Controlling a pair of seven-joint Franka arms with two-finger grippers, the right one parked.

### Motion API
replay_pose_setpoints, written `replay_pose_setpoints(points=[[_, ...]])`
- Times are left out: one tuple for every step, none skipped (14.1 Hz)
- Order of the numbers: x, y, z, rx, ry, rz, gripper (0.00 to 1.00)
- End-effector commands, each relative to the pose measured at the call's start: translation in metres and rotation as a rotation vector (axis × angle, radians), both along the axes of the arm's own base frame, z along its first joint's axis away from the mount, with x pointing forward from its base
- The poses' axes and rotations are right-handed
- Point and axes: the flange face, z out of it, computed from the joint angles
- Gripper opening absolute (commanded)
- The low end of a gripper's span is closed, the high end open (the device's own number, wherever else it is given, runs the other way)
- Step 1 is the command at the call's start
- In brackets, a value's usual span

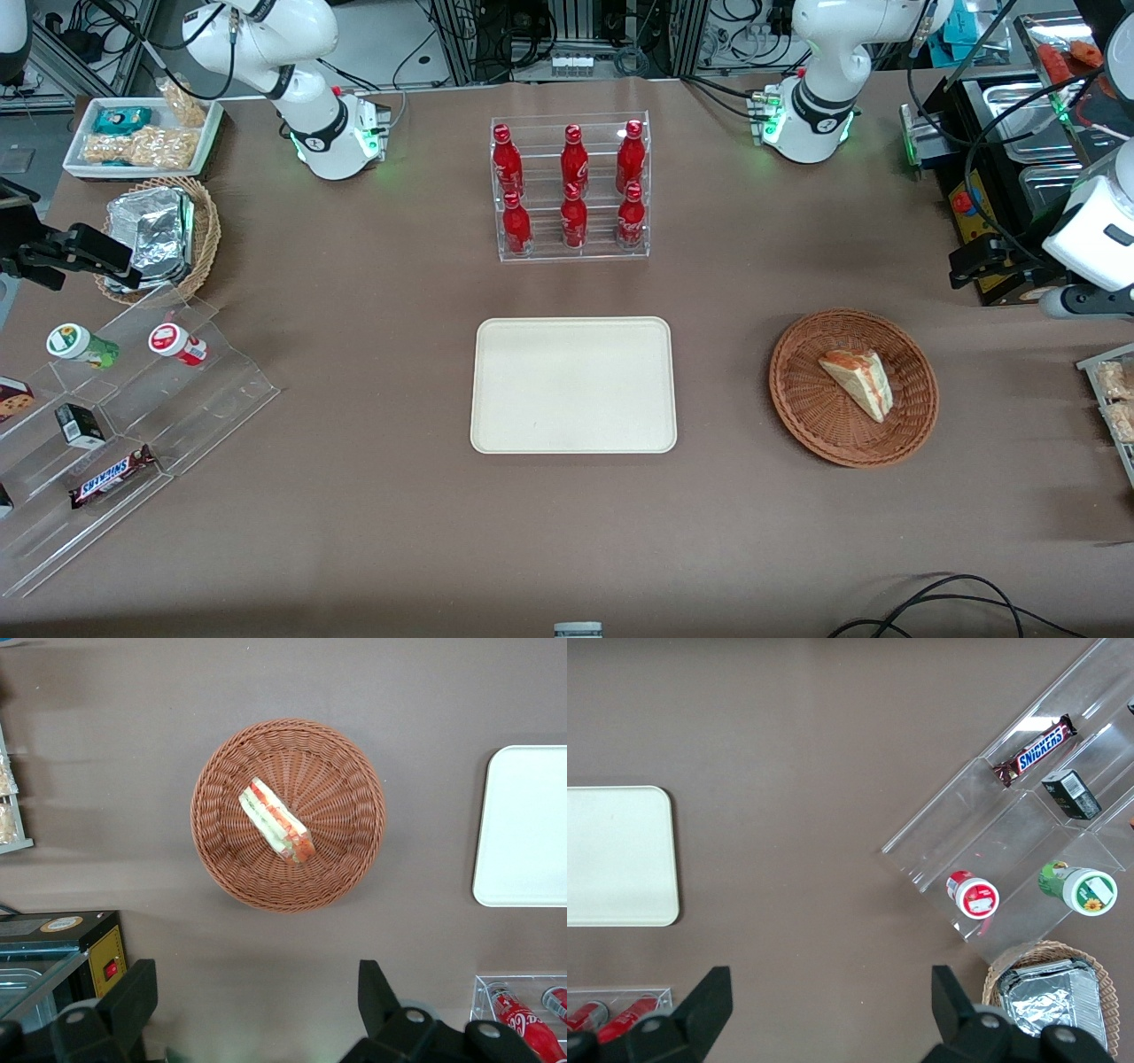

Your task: Place sandwich from basket to tray

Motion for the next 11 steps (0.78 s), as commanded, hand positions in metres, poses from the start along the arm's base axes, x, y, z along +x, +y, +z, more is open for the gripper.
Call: replay_pose_setpoints(points=[[-0.001,-0.001,0.008,-0.023,-0.017,0.012,1.0],[-0.001,0.0,0.008,-0.024,-0.017,0.015,1.0],[-0.001,0.0,0.008,-0.029,-0.017,0.016,1.0],[-0.001,0.0,0.007,-0.029,-0.015,0.016,1.0],[-0.001,0.0,0.007,-0.029,-0.014,0.016,1.0],[-0.002,0.0,0.006,-0.028,-0.009,0.016,1.0],[-0.002,0.0,0.005,-0.028,-0.004,0.016,1.0],[-0.001,0.0,0.001,-0.026,0.003,0.017,1.0],[0.0,0.0,-0.005,-0.026,0.015,0.018,1.0],[0.001,0.0,-0.013,-0.024,0.029,0.018,1.0],[0.003,0.001,-0.028,-0.015,0.058,0.018,1.0]])
